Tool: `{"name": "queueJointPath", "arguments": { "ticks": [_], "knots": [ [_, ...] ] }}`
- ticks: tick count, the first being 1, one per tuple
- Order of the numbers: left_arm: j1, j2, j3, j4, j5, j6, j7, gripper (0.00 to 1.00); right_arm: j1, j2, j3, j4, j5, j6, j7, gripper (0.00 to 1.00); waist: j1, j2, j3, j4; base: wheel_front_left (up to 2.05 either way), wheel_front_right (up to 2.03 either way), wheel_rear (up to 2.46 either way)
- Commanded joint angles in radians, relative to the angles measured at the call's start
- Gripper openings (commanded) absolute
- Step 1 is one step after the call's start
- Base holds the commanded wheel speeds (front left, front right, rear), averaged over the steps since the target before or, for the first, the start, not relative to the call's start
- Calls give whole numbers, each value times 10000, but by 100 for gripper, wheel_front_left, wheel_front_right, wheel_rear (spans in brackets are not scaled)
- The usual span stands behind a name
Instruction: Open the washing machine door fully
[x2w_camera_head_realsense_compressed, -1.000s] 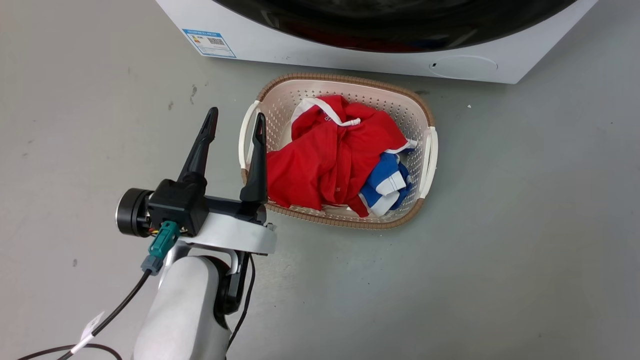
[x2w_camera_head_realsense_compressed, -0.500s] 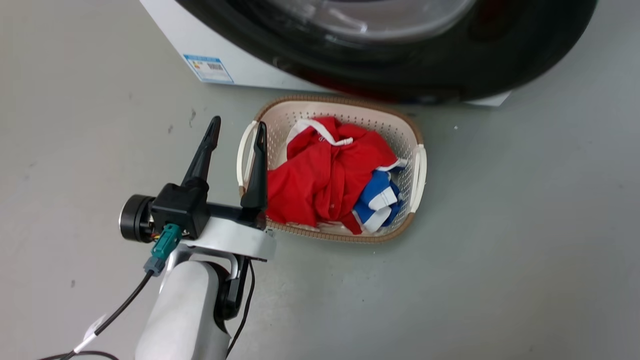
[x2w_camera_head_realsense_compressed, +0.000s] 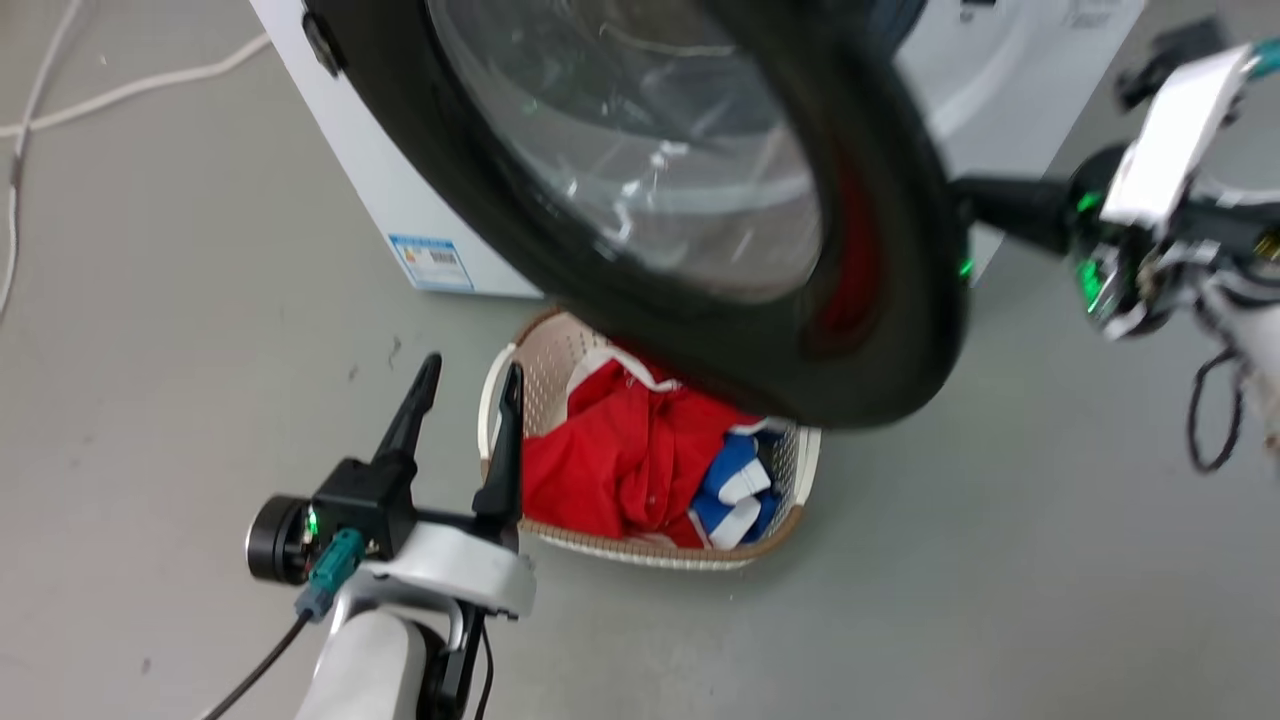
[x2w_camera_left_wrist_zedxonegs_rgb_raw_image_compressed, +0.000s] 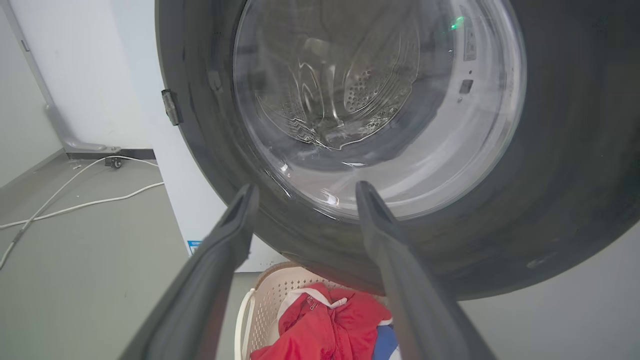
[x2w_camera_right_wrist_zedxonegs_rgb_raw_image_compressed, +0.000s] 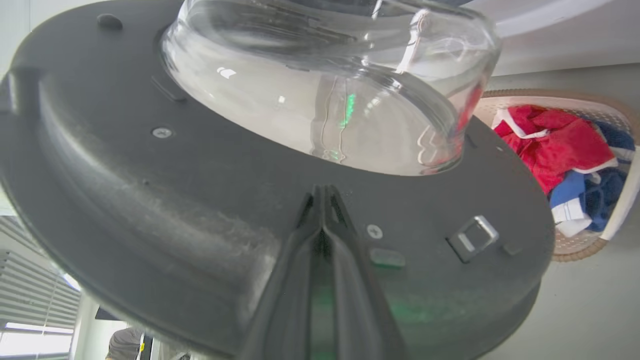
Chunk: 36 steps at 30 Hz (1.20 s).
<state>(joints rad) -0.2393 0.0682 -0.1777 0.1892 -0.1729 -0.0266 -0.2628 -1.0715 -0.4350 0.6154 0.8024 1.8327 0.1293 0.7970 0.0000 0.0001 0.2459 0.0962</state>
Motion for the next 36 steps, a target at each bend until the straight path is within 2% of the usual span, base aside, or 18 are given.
{"name": "queueJointPath", "arguments": {
  "ticks": [1, 9, 20, 27, 31, 36],
  "knots": [
    [182, 56, 12, 41, -32, -41, -27, 100, 383, 61, 71, -279, 118, 26, 19, 0, 0, -1, -448, -56, 0, 0, 0],
    [713, 137, -134, 287, -106, -121, -19, 100, 2020, -147, 717, -2173, 745, 27, -387, 0, 0, -1, -1142, 17, 0, 0, 0],
    [1095, 49, -567, 494, -349, -269, 107, 100, 3427, -382, 2026, -3848, 1834, 27, -1891, 0, 0, -1, -1801, 190, 0, 0, 0],
    [1273, 112, -728, 599, -386, -294, 180, 100, 3824, -542, 2385, -3960, 2327, 26, -3811, 0, 0, -1, -2197, 182, 0, 0, 0],
    [1421, 175, -744, 646, -422, -268, 191, 100, 4279, -768, 1985, -4304, 2631, 26, -5203, 0, 0, -1, -2468, 123, 0, 0, 0],
    [1586, 265, -699, 584, -489, -180, 191, 100, 5259, -1350, 1404, -5263, 2581, 26, -6965, 0, 0, -1, -2640, -57, 0, 0, 0]
  ]
}}
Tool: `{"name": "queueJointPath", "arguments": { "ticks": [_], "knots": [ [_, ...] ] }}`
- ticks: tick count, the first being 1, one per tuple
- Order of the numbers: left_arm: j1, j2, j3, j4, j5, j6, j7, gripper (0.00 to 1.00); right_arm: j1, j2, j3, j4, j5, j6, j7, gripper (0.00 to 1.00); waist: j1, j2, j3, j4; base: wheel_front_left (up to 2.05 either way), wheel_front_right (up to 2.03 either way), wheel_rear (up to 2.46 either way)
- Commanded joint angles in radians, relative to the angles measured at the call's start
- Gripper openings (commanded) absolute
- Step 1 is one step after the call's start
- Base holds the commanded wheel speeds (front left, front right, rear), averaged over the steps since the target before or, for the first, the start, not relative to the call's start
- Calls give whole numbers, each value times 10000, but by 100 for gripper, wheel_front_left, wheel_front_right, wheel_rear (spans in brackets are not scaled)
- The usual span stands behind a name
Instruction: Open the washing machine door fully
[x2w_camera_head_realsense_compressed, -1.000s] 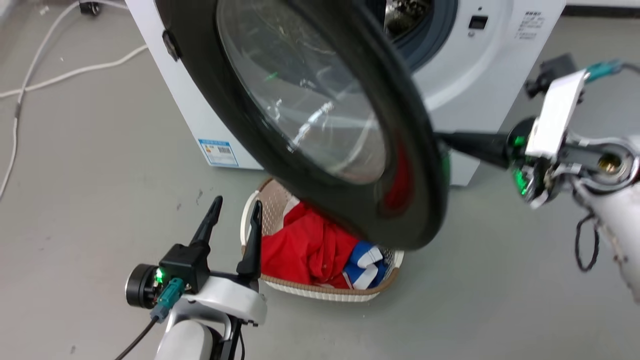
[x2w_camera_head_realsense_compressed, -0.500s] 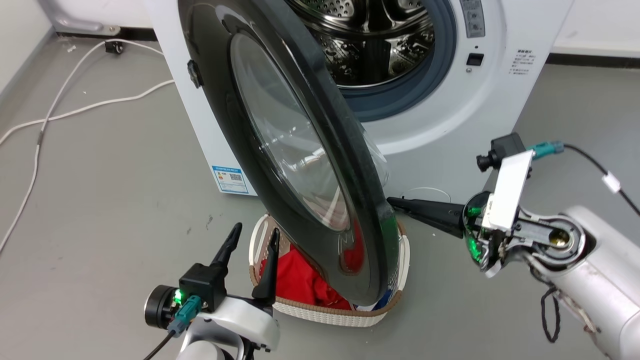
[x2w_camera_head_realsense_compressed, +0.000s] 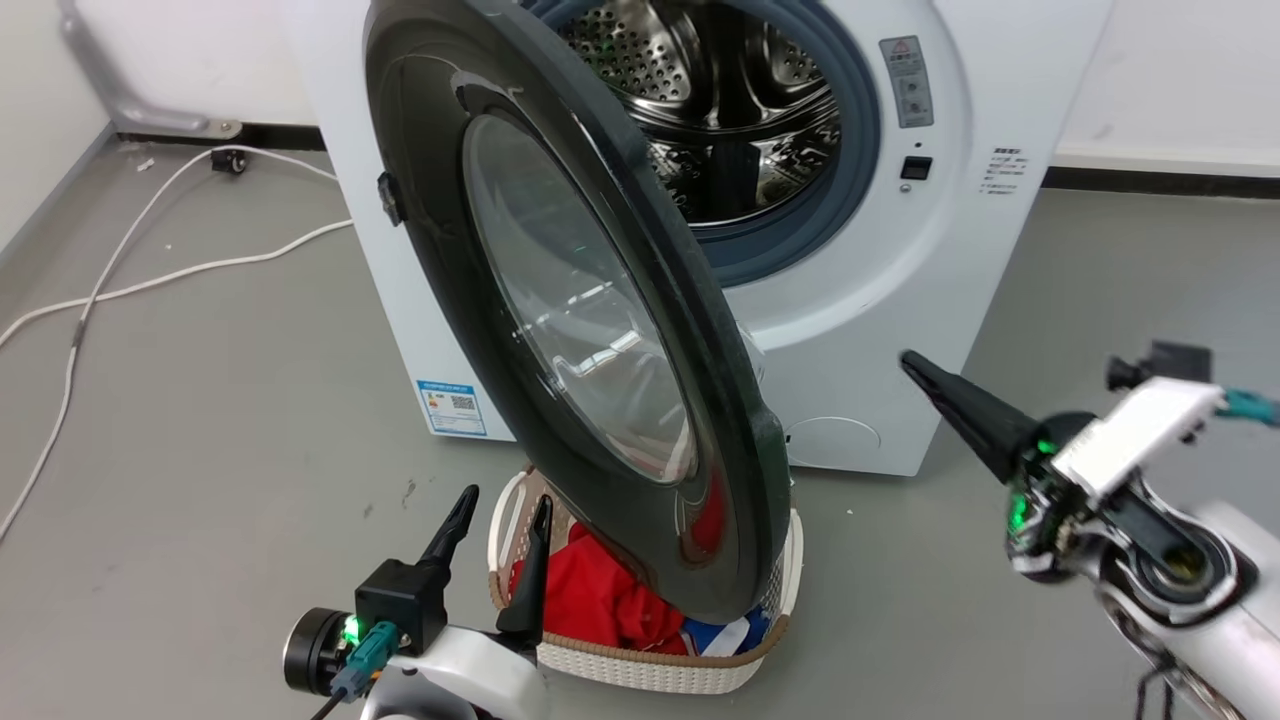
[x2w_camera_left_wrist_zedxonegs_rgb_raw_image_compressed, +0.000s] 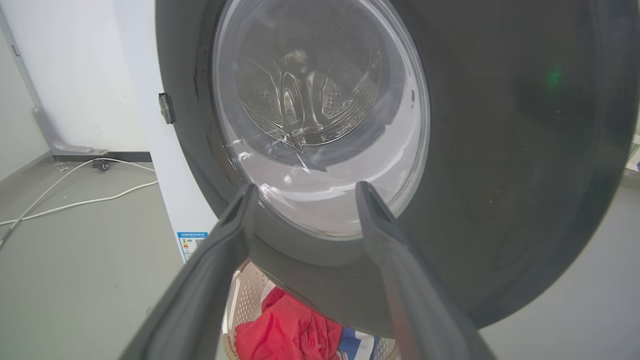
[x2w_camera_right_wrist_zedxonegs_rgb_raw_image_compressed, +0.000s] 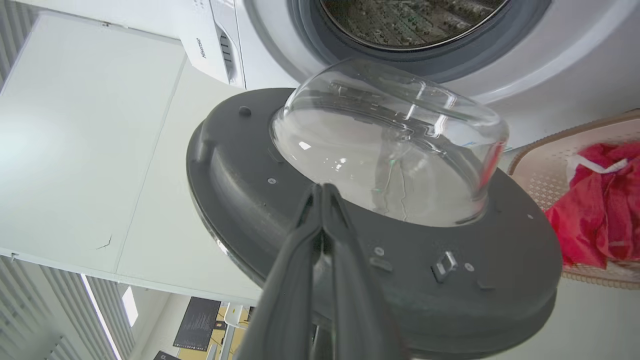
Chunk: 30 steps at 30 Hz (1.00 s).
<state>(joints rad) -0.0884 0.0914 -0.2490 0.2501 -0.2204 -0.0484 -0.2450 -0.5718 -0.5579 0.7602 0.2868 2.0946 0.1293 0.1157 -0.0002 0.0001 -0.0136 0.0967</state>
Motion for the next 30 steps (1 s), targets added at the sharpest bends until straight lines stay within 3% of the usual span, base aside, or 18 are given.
{"name": "queueJointPath", "arguments": {
  "ticks": [1, 6, 8, 9, 10, 11, 16, 20, 23, 26, 30],
  "knots": [
    [115, 58, 28, -46, -13, 58, 11, 100, 531, -226, -159, -346, -69, 26, -492, 0, 2, -1, -67, -119, 0, 0, 0],
    [222, 150, 34, -93, -27, 134, 12, 100, 2020, -808, -625, -1562, -225, 26, -1933, 3, 2, -1, -175, -365, 0, 0, 0],
    [280, 173, 51, -123, -43, 189, 13, 100, 2624, -1071, -644, -1924, -459, 26, -2402, 40, 2, -1, -226, -486, 0, 0, 0],
    [299, 174, 59, -130, -54, 207, 8, 100, 2936, -1117, -714, -2112, -443, 26, -2640, 65, 2, -1, -247, -539, 0, 0, 0],
    [316, 183, 58, -134, -68, 214, 4, 100, 3220, -1186, -759, -2280, -436, 26, -2836, 96, 2, -1, -265, -582, 0, 0, 0],
    [343, 193, 67, -129, -79, 229, 0, 100, 3483, -1295, -808, -2430, -471, 26, -3023, 100, 2, -1, -288, -624, 0, 0, 0],
    [426, 264, 108, -144, -130, 314, -16, 100, 4537, -1536, -1101, -2913, -902, 26, -3640, 100, 2, -1, -337, -849, 0, 0, 0],
    [465, 339, 142, -142, -156, 389, -26, 100, 5100, -1548, -1836, -2418, -2257, 26, -3800, 100, 2, -1, -361, -964, 0, 0, 0],
    [491, 371, 181, -164, -197, 471, -37, 100, 5437, -1161, -3073, -1338, -4789, 26, -3794, 100, 2, -1, -393, -1040, 0, 0, 0],
    [528, 416, 261, -194, -231, 556, -41, 100, 5626, -372, -4631, -590, -7911, 26, -3793, 100, 2, -1, -420, -1105, 0, 0, 0],
    [558, 462, 320, -247, -286, 630, -37, 100, 6055, 1052, -6569, -738, -11747, 24, -3794, 100, 2, -1, -453, -1150, 0, 0, 0]
  ]
}}
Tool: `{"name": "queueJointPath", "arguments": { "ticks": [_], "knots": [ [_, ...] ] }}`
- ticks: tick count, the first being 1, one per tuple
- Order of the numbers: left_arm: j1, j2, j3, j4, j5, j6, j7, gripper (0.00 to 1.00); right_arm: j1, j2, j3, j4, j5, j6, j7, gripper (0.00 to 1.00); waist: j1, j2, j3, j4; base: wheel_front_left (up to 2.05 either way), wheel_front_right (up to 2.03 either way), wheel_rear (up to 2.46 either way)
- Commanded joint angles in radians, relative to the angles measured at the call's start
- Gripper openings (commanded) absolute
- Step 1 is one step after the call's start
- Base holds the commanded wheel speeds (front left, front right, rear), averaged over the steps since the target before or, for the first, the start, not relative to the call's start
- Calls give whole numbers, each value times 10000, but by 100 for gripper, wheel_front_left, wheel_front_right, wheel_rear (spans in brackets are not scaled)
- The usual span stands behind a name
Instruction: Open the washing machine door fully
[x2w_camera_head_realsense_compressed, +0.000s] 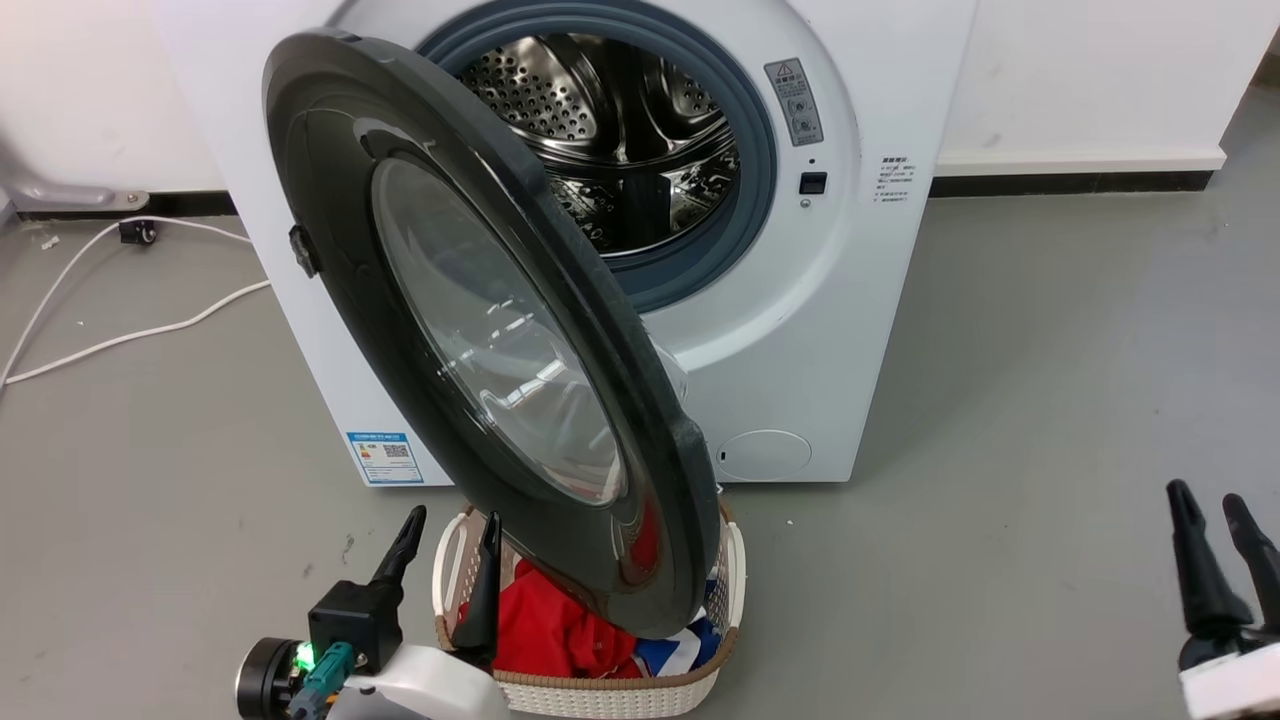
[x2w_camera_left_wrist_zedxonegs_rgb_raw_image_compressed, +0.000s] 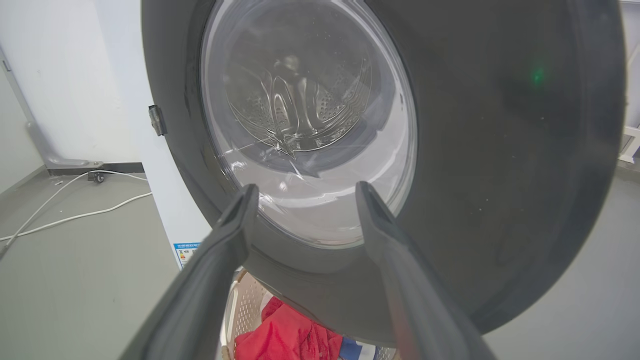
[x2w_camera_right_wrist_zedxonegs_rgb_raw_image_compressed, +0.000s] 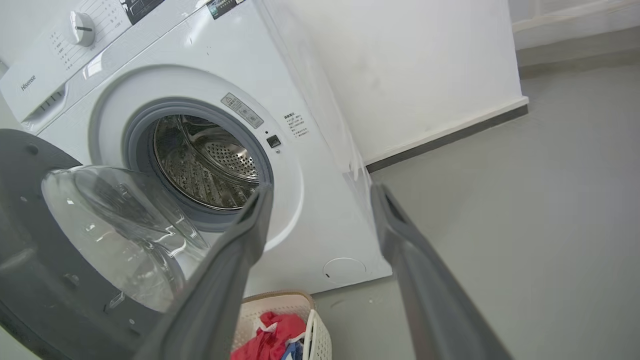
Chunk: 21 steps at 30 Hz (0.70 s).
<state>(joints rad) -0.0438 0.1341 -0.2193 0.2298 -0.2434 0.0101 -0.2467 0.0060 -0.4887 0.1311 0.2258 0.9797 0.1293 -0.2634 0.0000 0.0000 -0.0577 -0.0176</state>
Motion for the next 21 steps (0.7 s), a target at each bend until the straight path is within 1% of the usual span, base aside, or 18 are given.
{"name": "queueJointPath", "arguments": {
  "ticks": [1, 3, 6, 8, 10, 14, 21],
  "knots": [
    [118, 48, 23, -59, -55, 54, -11, 100, 378, 648, -675, -306, -1527, 26, -3, 100, 0, 0, -13, -9, 0, 0, 0],
    [107, 78, 28, -91, -61, 84, 14, 100, 536, 1347, -1405, -790, -3001, 26, 175, 100, 0, 0, -13, -5, 0, 0, 0],
    [61, 124, 13, -132, -56, 97, 46, 100, 840, 2305, -2378, -1823, -5085, 24, 913, 100, 0, 0, 2, 34, 0, 0, 0],
    [3, 138, -13, -151, -41, 111, 42, 100, 1018, 2880, -2716, -2602, -6111, 26, 1432, 100, 0, 0, 28, 77, 0, 0, 0],
    [-64, 170, -57, -155, 2, 128, 38, 100, 1219, 3296, -2887, -3213, -6909, 24, 1872, 100, 0, 0, 43, 117, 0, 0, 0],
    [-117, 206, -112, -120, 12, 163, 43, 100, 1679, 3775, -2781, -3794, -7819, 24, 2411, 100, 0, 0, 54, 185, 0, 0, 0],
    [-145, 265, -130, -90, 35, 240, 13, 100, 2063, 4075, -2623, -3712, -8203, 15, 2546, 100, 0, 0, 56, 187, 0, 0, 0]
  ]
}}
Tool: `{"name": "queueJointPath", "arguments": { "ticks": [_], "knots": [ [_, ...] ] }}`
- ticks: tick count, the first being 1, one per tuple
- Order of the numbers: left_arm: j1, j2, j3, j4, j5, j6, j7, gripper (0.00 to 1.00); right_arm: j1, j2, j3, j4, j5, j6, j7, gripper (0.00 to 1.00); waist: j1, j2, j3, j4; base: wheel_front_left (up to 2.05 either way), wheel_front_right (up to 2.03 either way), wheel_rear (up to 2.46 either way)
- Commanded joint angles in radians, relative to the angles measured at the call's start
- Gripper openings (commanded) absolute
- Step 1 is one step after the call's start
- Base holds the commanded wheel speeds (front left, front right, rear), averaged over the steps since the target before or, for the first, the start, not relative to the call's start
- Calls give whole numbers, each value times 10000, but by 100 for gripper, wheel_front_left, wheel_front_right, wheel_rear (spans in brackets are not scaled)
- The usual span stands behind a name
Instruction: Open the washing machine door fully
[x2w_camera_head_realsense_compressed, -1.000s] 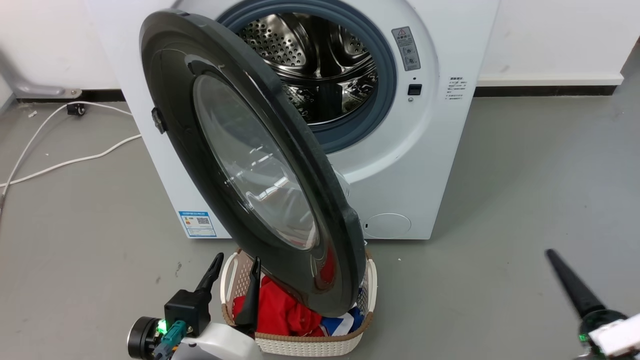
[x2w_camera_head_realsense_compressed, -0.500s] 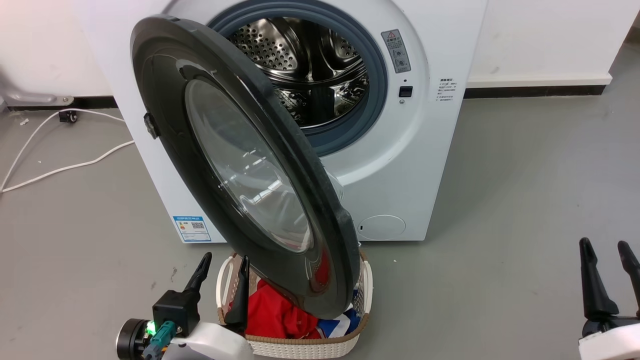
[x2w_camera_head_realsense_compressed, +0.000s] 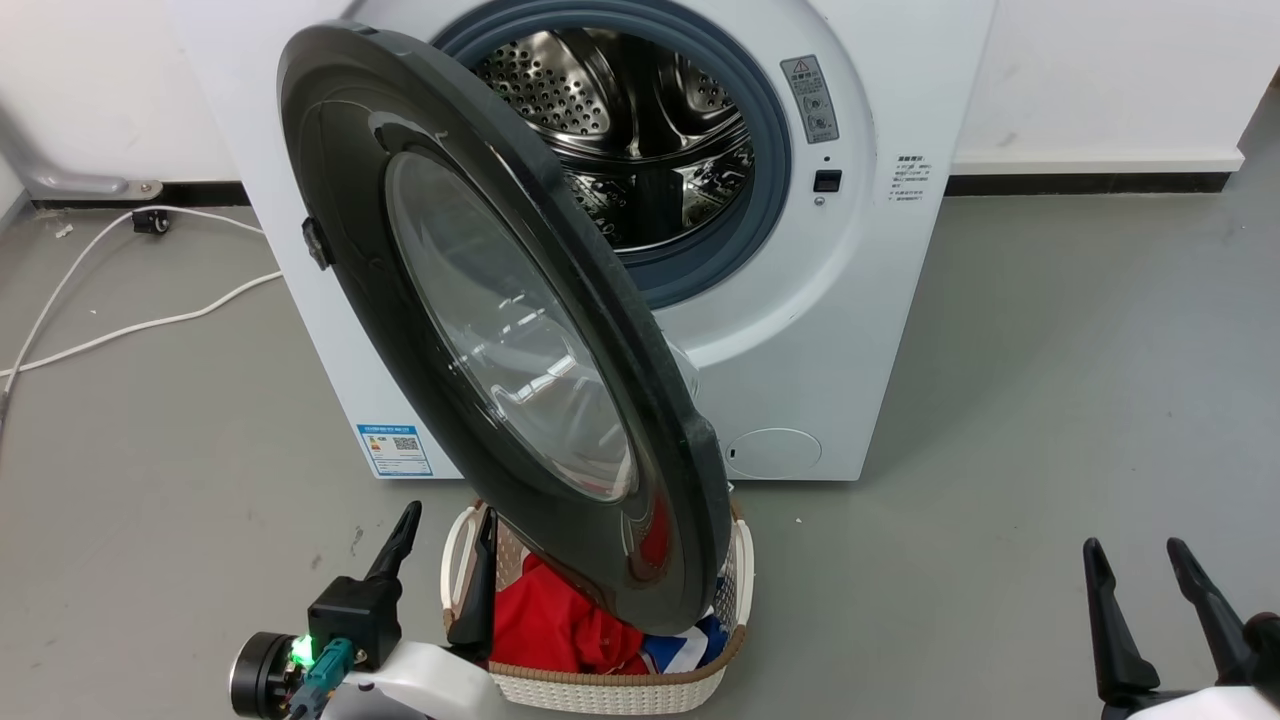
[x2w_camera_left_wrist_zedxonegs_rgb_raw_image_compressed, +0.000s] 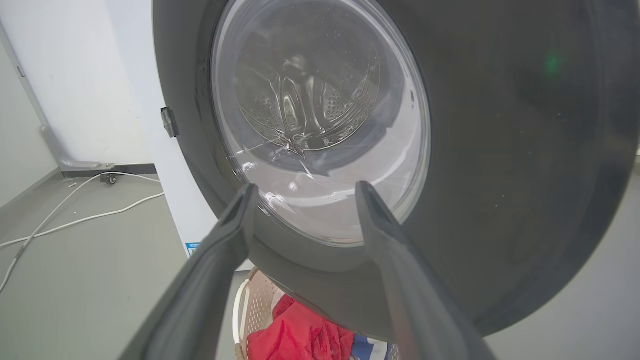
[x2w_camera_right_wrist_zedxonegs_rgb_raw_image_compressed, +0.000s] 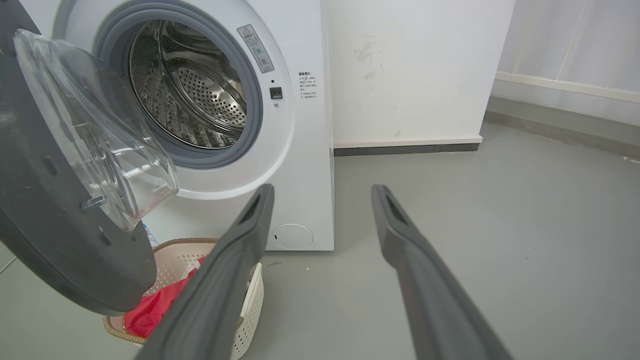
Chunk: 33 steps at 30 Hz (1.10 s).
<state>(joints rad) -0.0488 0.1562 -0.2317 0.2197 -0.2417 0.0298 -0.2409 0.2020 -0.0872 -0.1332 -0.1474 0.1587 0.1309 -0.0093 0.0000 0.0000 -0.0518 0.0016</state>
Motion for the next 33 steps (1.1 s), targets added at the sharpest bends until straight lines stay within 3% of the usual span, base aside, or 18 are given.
{"name": "queueJointPath", "arguments": {
  "ticks": [1, 14, 15, 16, 17, 18, 33],
  "knots": [
    [-86, 56, -10, 11, 25, 54, -50, 100, 116, 89, 22, 47, 0, -2, 19, 100, 0, 0, -8, -10, 0, 0, 0],
    [-151, 123, -99, 60, -57, 158, 42, 100, 78, 260, 139, 33, -35, 0, 191, 100, 0, 0, -15, -7, 0, 0, 0],
    [-153, 121, -108, 58, -69, 165, 54, 80, 77, 266, 141, 10, -48, 0, 221, 100, 0, 0, -16, -7, 0, 0, 0],
    [-147, 98, -101, 64, -123, 138, 65, 39, 80, 274, 147, -7, -56, 0, 248, 100, 0, 0, -19, -8, 0, 0, 0],
    [-146, 87, -90, 61, -149, 123, 83, 11, 85, 284, 148, -23, -55, -2, 253, 100, 0, 0, -20, -9, 0, 0, 0],
    [-150, 89, -89, 55, -162, 118, 72, 0, 85, 292, 146, -44, -53, -2, 259, 100, 0, 0, -21, -10, 0, 0, 0],
    [-794, 132, 220, -1003, -212, 613, 62, 0, -76, 374, 229, -320, -103, 0, 379, 100, 0, 0, 59, -98, 0, 0, 0]
  ]
}}
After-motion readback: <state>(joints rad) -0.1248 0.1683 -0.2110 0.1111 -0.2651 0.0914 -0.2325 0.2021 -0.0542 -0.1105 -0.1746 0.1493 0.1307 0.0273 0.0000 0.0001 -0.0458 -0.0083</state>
